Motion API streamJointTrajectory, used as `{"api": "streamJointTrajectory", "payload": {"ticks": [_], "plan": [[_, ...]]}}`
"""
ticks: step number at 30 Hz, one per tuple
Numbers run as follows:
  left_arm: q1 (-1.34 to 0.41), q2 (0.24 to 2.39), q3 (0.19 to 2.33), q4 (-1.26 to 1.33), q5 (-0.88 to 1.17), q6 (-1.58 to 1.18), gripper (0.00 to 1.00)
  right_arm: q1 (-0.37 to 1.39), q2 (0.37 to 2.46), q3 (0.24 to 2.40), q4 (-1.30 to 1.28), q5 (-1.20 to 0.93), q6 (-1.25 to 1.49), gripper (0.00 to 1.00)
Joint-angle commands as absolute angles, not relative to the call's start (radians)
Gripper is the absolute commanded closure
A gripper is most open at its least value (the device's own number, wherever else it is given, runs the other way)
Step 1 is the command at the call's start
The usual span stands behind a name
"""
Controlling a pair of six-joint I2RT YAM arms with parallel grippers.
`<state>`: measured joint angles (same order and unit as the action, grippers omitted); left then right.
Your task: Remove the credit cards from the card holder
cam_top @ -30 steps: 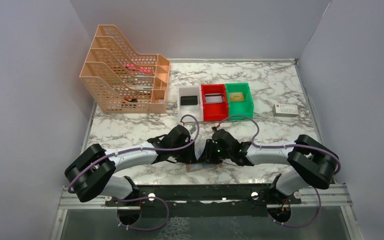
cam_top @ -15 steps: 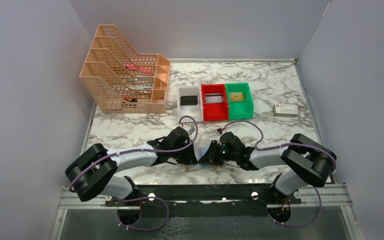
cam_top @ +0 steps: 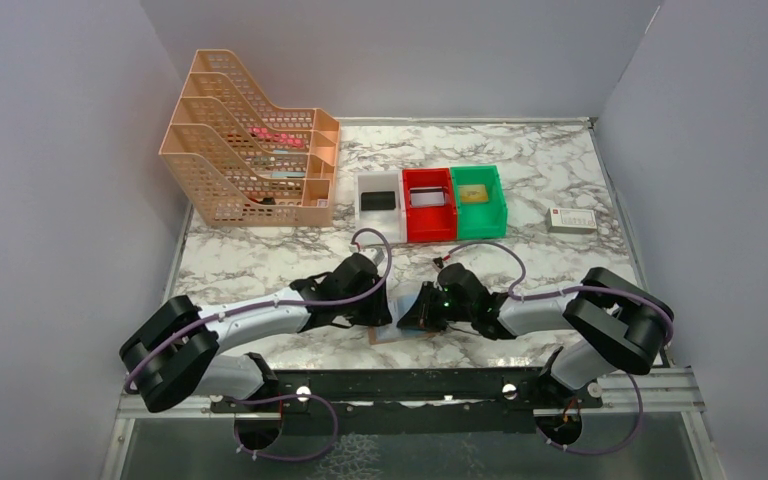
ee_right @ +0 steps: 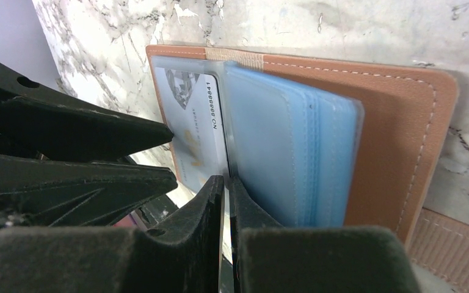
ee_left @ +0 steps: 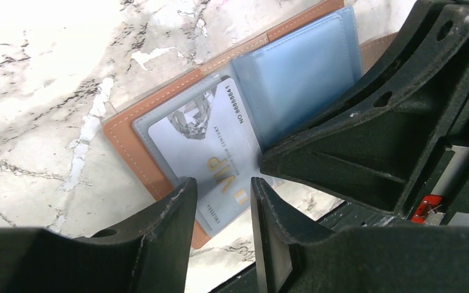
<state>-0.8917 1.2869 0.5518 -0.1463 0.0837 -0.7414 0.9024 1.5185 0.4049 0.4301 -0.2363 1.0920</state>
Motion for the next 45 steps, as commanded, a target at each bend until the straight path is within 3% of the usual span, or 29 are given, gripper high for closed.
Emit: {"api": "streamJointTrajectory", "payload": {"ticks": [1, 26, 36, 38, 41, 45], "plan": [[-0.889, 1.305, 0.558, -0.247, 0.007, -0.717, 0.58, 0.911, 1.523, 0.409, 0.35, -0.216, 1.08, 0.86], [-0.89, 1.327, 0.571, -0.277, 0.014, -0.712, 0.57, 0.91, 1.535, 0.428, 0.342, -0.225, 1.072, 0.81], [-0.889, 1.317, 0.565, -0.241, 0.046, -0.701, 0.71, 0.907, 1.547, 0.427, 0.371, -0.248, 1.078, 0.78], [-0.889, 1.299, 0.568, -0.252, 0.027, -0.704, 0.68, 0.905, 1.549, 0.427, 0.371, -0.248, 1.079, 0.78], [-0.889, 1.262, 0.581, -0.273, 0.0, -0.709, 0.54, 0.904, 1.55, 0.427, 0.369, -0.25, 1.08, 0.77], [-0.889, 1.222, 0.597, -0.285, -0.017, -0.715, 0.49, 0.902, 1.551, 0.425, 0.37, -0.25, 1.08, 0.77]]}}
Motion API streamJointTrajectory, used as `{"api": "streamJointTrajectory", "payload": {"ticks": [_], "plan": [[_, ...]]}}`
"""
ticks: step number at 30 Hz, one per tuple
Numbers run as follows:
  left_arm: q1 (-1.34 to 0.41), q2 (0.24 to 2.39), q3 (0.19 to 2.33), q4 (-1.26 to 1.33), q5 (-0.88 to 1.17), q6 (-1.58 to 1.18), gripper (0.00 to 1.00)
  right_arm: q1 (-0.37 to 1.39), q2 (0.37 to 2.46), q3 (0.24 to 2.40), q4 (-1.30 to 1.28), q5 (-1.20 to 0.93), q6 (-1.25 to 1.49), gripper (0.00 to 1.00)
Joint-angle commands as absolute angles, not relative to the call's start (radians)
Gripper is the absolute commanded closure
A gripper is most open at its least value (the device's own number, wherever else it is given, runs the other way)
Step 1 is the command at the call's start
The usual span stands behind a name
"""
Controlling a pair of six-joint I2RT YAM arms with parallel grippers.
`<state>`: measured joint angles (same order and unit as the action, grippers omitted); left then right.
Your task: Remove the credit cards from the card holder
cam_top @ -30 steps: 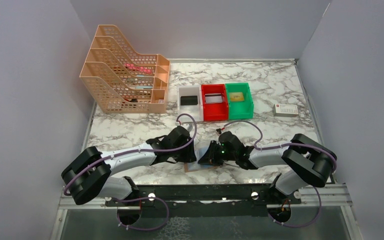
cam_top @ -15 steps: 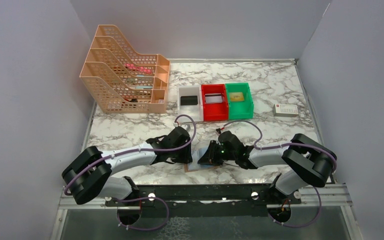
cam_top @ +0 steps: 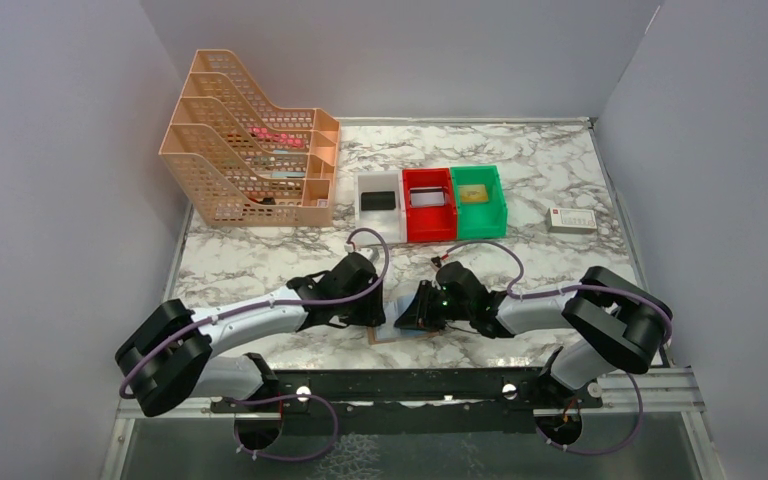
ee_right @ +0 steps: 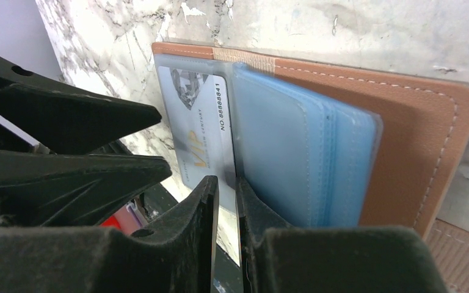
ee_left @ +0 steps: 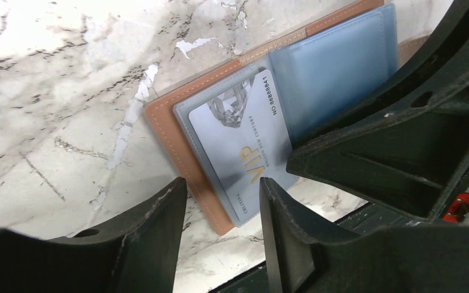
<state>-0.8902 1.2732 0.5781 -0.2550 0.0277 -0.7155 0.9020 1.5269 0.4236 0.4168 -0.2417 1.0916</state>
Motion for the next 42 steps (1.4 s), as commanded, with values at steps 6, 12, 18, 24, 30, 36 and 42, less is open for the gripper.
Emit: {"api": "streamJointTrajectory", "payload": {"ticks": [6, 12, 18, 24, 30, 36, 42], "plan": [[-0.89, 1.226, 0.597, -0.249, 0.015, -0.713, 0.49, 0.902, 1.545, 0.419, 0.368, -0.244, 1.083, 0.77], [-0.889, 1.241, 0.562, -0.155, 0.09, -0.724, 0.51, 0.902, 1.545, 0.418, 0.367, -0.244, 1.083, 0.77], [-0.889, 1.267, 0.552, -0.142, 0.107, -0.727, 0.52, 0.901, 1.544, 0.419, 0.367, -0.244, 1.083, 0.77], [-0.89, 1.303, 0.549, -0.183, 0.066, -0.738, 0.54, 0.9, 1.543, 0.416, 0.366, -0.244, 1.084, 0.77], [-0.889, 1.328, 0.532, -0.148, 0.089, -0.727, 0.58, 0.9, 1.547, 0.417, 0.371, -0.247, 1.084, 0.77], [-0.89, 1.337, 0.515, -0.116, 0.103, -0.737, 0.72, 0.898, 1.551, 0.405, 0.404, -0.257, 1.108, 0.74], [-0.89, 1.336, 0.488, -0.106, 0.103, -0.753, 0.82, 0.882, 1.563, 0.372, 0.492, -0.291, 1.151, 0.71]]}}
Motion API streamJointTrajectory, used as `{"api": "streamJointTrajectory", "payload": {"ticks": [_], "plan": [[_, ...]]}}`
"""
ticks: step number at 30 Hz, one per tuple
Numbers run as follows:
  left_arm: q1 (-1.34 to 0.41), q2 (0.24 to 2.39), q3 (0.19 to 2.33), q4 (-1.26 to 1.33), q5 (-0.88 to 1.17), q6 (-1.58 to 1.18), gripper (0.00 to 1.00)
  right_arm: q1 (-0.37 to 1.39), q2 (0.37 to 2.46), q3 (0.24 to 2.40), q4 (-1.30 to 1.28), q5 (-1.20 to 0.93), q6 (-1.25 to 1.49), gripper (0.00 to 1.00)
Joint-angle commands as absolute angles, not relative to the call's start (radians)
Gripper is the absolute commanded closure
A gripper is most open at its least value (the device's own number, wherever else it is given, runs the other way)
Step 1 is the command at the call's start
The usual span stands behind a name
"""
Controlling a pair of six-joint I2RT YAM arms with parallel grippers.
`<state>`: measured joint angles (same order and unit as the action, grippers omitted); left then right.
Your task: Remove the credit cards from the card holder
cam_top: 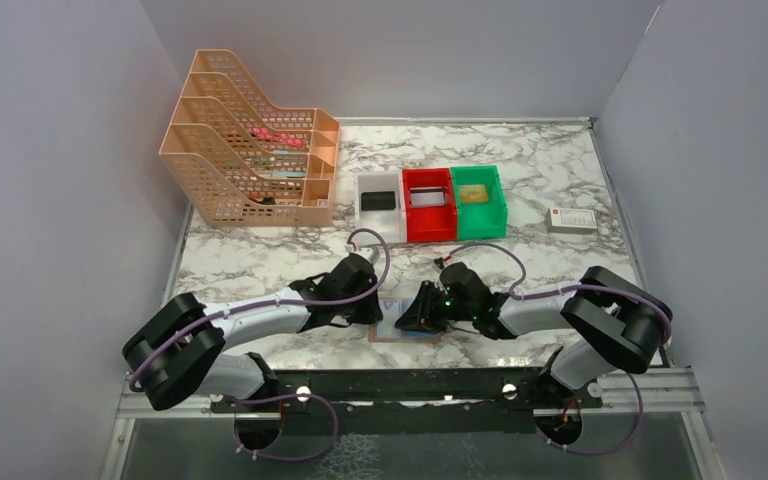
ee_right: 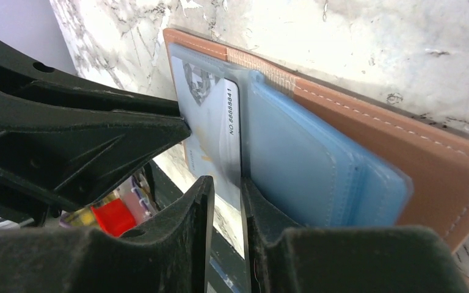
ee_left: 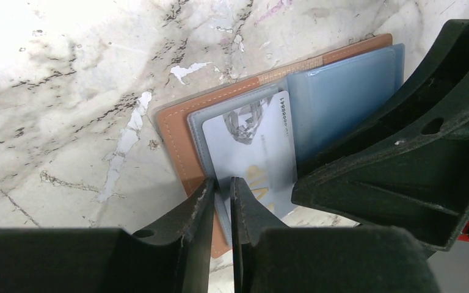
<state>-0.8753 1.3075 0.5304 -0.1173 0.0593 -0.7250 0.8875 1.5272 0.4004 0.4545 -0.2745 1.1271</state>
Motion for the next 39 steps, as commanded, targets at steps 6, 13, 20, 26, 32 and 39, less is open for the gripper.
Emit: {"api": "streamJointTrajectory", "payload": {"ticks": [6, 13, 20, 26, 32, 39], "plan": [[-0.896, 1.325, 0.464, -0.1, 0.095, -0.766, 0.95, 0.882, 1.599, 0.382, 0.563, -0.34, 1.147, 0.72], [-0.896, 1.294, 0.444, -0.098, 0.073, -0.782, 1.0, 0.882, 1.521, 0.397, 0.543, -0.304, 1.118, 0.88], [-0.896, 1.284, 0.451, -0.101, 0.062, -0.776, 1.0, 0.882, 1.414, 0.415, 0.349, -0.174, 1.072, 0.95], [-0.896, 1.281, 0.456, -0.102, 0.052, -0.777, 1.0, 0.882, 1.353, 0.403, 0.293, -0.144, 1.054, 0.98], [-0.897, 1.275, 0.46, -0.101, 0.055, -0.782, 1.0, 0.882, 1.36, 0.428, 0.207, -0.135, 1.031, 0.8], [-0.896, 1.273, 0.48, -0.085, 0.099, -0.754, 0.85, 0.882, 1.46, 0.462, 0.246, -0.21, 1.0, 0.71]]}}
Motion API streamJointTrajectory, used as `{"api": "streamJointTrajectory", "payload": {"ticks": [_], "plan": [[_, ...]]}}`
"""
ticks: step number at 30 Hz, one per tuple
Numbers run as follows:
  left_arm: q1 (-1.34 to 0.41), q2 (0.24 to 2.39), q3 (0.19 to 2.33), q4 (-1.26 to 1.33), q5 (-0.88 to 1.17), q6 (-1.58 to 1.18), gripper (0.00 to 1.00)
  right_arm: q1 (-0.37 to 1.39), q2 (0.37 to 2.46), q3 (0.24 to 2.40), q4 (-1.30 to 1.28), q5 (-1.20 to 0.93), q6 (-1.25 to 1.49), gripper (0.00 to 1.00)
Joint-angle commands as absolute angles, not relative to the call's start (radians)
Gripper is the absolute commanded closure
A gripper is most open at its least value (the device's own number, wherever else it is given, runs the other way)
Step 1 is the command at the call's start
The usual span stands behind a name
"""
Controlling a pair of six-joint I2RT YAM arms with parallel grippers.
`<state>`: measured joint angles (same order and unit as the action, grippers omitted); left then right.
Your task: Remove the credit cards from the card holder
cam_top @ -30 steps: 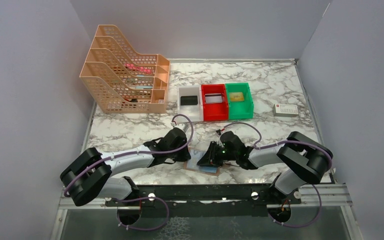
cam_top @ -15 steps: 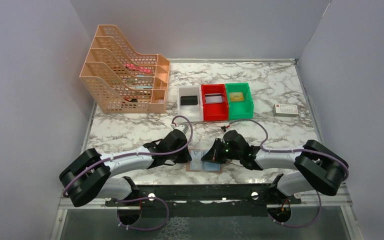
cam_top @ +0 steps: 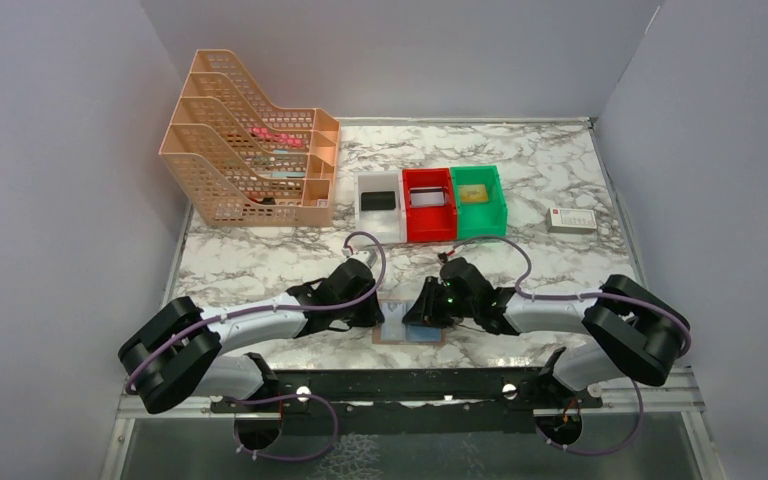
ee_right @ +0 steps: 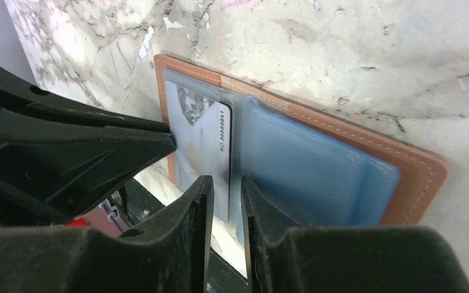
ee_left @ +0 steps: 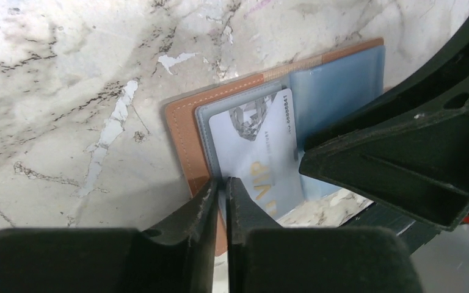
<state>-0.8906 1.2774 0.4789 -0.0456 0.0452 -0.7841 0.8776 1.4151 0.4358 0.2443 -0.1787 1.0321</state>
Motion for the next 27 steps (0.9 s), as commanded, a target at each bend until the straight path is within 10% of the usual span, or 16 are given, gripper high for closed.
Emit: {"api": "streamJointTrajectory", "payload": {"ticks": [1, 9, 18, 27], "plan": [[-0.896, 1.273, 0.486, -0.08, 0.113, -0.747, 0.79, 0.882, 1.472, 0.469, 0.243, -0.21, 1.001, 0.7], [-0.901, 1.293, 0.518, -0.074, 0.205, -0.678, 0.64, 0.882, 1.514, 0.483, 0.213, -0.19, 1.025, 0.69], [-0.922, 1.34, 0.538, -0.14, 0.122, -0.67, 0.99, 0.882, 1.477, 0.463, 0.254, -0.199, 1.035, 0.7], [-0.925, 1.346, 0.498, -0.077, 0.122, -0.728, 1.0, 0.882, 1.445, 0.43, 0.431, -0.305, 1.061, 0.82]]}}
